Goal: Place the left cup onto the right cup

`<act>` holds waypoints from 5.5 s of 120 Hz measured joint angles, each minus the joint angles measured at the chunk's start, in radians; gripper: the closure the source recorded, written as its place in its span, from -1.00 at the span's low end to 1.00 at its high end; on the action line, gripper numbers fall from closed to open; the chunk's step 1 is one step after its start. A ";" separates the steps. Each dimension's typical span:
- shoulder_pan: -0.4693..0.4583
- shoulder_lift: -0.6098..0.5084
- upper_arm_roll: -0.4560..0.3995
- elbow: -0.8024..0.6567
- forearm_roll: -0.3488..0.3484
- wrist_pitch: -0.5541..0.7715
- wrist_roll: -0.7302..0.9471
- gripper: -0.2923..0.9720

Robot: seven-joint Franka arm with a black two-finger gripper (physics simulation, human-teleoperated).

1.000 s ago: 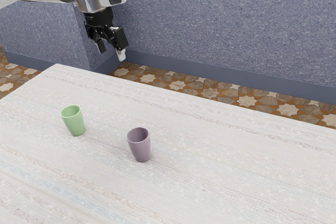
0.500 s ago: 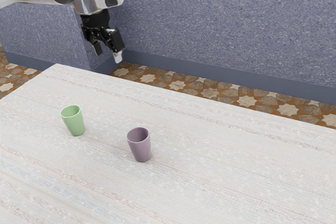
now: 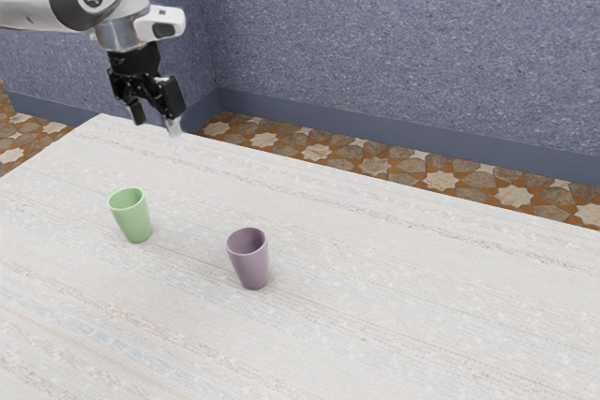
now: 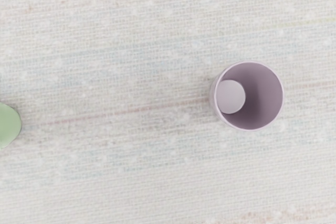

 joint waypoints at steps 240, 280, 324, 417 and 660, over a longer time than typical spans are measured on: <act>0.130 0.207 0.089 -0.182 0.033 0.384 0.105 -0.01; 0.146 0.257 0.088 -0.170 0.016 0.443 0.123 0.01; 0.149 0.316 0.090 -0.144 0.001 0.473 0.141 0.01; 0.172 0.405 0.090 -0.132 -0.027 0.507 0.166 0.01; 0.115 0.267 0.091 -0.151 -0.060 0.424 0.192 0.69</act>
